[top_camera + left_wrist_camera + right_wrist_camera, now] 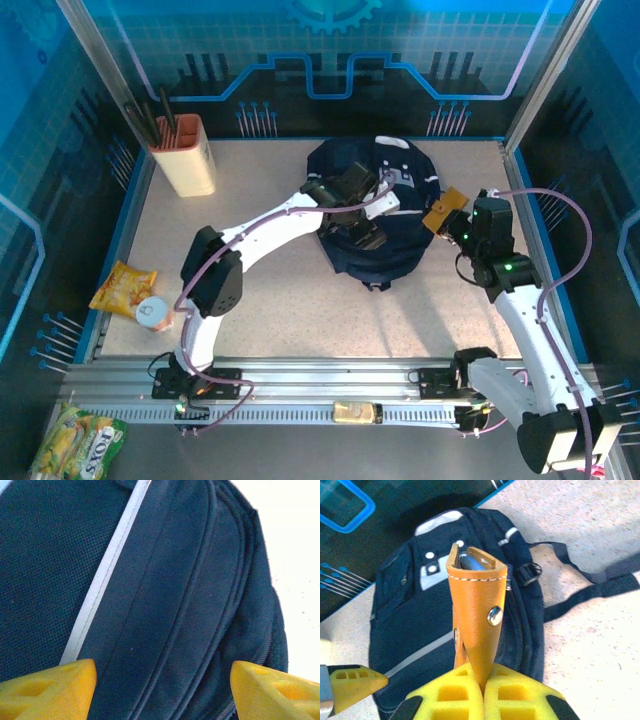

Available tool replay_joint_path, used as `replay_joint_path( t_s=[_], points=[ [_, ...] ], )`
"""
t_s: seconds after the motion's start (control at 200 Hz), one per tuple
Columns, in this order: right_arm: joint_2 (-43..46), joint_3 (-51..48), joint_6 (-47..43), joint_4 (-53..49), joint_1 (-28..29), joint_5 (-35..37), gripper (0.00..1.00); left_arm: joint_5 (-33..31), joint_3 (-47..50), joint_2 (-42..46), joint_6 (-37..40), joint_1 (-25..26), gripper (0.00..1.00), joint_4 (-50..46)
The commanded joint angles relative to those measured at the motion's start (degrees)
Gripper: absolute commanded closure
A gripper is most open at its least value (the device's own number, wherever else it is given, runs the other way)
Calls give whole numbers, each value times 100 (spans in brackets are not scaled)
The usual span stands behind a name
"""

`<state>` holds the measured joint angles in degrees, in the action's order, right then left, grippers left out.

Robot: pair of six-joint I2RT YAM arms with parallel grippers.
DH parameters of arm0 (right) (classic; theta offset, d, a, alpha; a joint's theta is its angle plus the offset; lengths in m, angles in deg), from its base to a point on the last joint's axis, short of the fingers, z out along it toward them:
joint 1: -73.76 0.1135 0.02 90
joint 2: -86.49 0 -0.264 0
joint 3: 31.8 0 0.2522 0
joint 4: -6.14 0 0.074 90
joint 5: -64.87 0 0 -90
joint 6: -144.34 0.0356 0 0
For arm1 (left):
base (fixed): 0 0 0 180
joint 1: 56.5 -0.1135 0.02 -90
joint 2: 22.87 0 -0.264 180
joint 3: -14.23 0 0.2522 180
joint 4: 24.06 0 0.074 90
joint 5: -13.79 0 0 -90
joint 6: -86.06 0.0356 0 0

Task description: Pack books, pencil case, and school supplies into a backpack

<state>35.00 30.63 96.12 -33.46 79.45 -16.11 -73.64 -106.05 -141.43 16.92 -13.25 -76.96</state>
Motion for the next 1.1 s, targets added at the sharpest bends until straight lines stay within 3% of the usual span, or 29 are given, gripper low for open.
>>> replay_joint_path(
  t_s=[0.0,0.3,0.51,0.86,1.096],
  points=[
    [72,-70,123,-180,-161,11,97,-114,-528,-384,487,-7,28,-739],
    [59,-92,251,-167,-228,-108,96,-514,-981,-865,421,-15,30,-791],
    [120,-63,277,-199,-277,-95,96,-1276,-1107,-896,85,-56,50,-514],
    [111,-100,538,-236,-319,-467,95,-130,-1355,-668,-985,-401,72,-562],
    [153,-242,967,-345,-320,-593,95,257,-1410,-670,-1136,-431,88,-491]
  ],
)
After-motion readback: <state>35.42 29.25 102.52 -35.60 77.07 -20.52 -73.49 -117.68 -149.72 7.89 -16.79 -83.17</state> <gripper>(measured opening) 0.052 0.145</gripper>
